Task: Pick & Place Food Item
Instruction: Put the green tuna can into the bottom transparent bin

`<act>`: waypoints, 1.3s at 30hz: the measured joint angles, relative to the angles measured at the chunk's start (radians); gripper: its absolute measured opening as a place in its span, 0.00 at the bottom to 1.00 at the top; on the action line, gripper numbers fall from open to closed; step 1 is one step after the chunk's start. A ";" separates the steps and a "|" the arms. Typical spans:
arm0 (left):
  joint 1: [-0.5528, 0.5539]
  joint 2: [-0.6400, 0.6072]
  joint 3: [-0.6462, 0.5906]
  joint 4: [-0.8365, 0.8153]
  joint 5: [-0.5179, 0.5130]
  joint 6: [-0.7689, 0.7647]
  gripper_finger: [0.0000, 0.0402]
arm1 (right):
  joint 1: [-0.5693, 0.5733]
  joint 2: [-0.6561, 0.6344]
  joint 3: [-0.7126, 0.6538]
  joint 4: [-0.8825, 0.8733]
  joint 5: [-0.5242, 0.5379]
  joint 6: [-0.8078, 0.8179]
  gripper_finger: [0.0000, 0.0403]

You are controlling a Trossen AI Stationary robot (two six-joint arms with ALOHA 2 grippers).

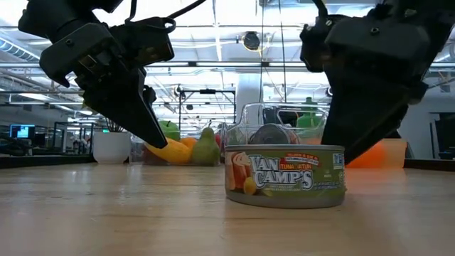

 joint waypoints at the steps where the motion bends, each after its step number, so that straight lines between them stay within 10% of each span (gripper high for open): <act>1: 0.000 0.000 0.000 0.000 0.000 0.002 0.25 | -0.002 0.000 0.000 0.007 -0.015 0.000 0.80; 39: 0.000 0.000 0.000 0.000 0.000 0.007 0.25 | -0.027 -0.008 0.004 -0.164 0.048 0.078 0.74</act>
